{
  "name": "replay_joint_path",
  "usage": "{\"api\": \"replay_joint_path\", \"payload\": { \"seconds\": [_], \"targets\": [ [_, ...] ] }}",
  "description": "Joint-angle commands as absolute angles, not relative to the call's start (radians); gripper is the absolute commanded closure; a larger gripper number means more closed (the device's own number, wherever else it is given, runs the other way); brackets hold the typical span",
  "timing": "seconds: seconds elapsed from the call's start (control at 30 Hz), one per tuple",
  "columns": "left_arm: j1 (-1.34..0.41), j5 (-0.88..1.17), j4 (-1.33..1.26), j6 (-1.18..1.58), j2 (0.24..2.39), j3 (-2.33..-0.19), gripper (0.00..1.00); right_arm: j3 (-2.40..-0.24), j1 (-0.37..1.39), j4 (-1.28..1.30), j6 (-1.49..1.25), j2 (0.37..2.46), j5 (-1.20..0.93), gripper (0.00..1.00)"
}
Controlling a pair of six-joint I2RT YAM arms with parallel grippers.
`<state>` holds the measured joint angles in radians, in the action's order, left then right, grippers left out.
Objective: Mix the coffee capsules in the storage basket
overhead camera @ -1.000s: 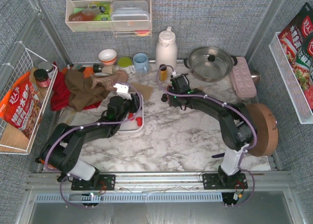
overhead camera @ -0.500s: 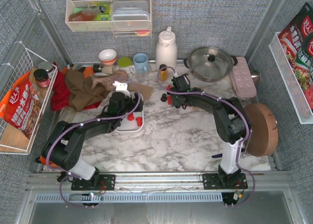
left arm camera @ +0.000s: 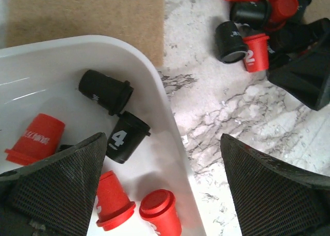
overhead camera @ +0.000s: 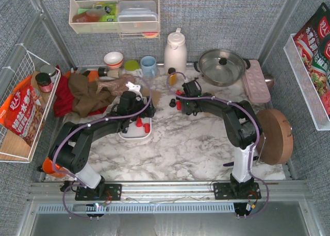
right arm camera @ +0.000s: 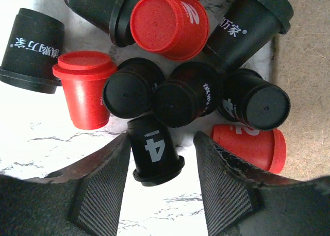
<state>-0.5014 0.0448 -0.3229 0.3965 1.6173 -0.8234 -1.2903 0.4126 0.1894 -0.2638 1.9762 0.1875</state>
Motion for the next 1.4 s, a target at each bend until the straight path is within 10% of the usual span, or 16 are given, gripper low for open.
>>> {"api": "replay_joint_path", "payload": {
  "seconds": [0.0, 0.33, 1.37],
  "targets": [
    [-0.500, 0.150, -0.331, 0.383, 1.622, -0.835, 0.01, -1.276, 0.410, 0.169, -0.266, 1.967, 0.178, 0.44],
    [-0.500, 0.162, -0.389, 0.363, 1.562, -0.790, 0.04, -1.235, 0.411, 0.154, -0.267, 1.913, 0.160, 0.66],
    [-0.855, 0.260, -1.334, -0.291, 1.453, -0.423, 0.01, -1.003, 0.681, 0.133, -0.511, 1.217, -0.071, 0.66]
  ]
}}
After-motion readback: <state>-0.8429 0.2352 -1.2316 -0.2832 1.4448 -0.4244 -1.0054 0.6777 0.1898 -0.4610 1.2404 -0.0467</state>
